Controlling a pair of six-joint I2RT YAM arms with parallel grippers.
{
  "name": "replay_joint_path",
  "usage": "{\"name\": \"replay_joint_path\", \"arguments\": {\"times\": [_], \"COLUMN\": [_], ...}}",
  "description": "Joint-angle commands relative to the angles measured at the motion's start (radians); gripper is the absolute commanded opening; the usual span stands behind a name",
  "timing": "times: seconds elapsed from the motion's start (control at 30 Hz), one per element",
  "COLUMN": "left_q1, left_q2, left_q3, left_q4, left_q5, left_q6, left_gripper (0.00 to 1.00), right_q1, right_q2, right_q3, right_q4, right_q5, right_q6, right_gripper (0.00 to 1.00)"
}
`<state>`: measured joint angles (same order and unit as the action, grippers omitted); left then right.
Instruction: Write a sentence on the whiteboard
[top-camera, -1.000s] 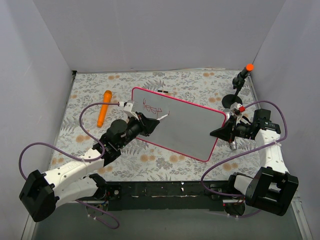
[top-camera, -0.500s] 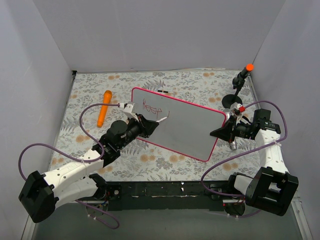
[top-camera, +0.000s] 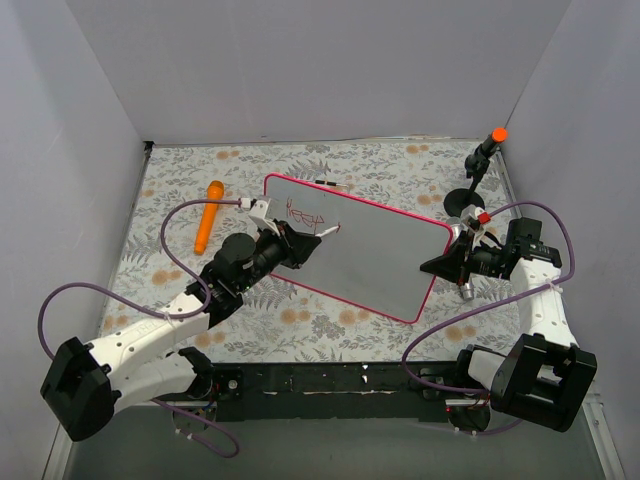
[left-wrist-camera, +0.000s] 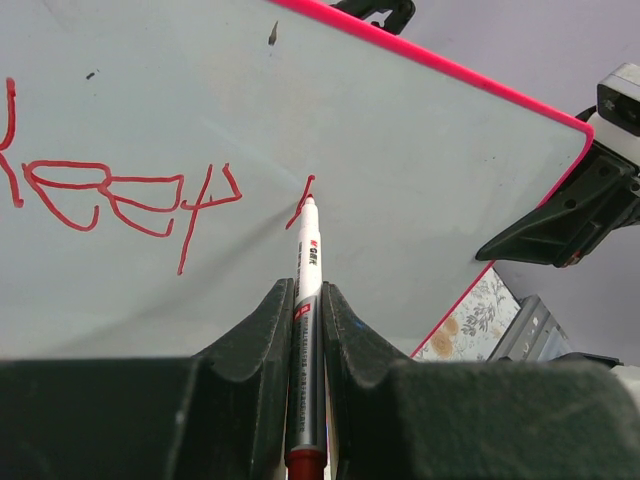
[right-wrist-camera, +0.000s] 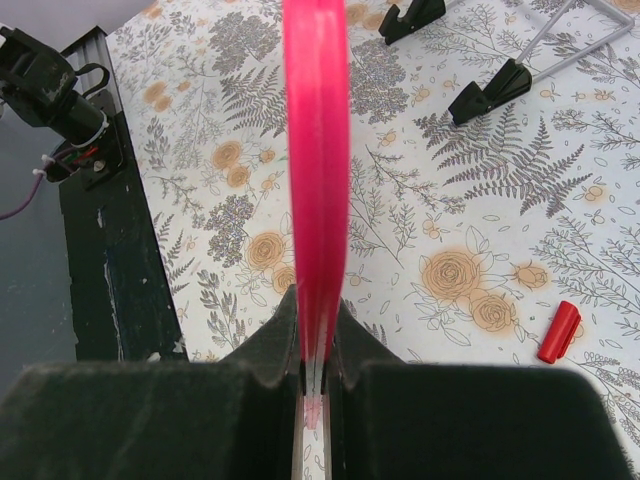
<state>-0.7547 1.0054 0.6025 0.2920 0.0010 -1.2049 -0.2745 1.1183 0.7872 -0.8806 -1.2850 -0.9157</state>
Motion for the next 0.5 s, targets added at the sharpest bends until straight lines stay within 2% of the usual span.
{"name": "replay_joint_path", "arguments": {"times": [0.0, 0.47], "left_q1": [0.011, 0.012], "left_q2": [0.007, 0.025], "left_q3": [0.046, 0.056], "left_q4": [0.018, 0.016], "left_q5": [-0.004, 0.054], "left_q6": [0.024, 0.022], "left_gripper": [0.00, 0.00], "right_q1": [0.003, 0.003], "right_q2": [-0.020, -0.018], "right_q3": [0.001, 0.001], "right_q4": [0.040, 0.040], "right_q5": [0.096, 0.098], "right_q6": [-0.061, -0.061], "right_gripper": [0.01, 0.01]}}
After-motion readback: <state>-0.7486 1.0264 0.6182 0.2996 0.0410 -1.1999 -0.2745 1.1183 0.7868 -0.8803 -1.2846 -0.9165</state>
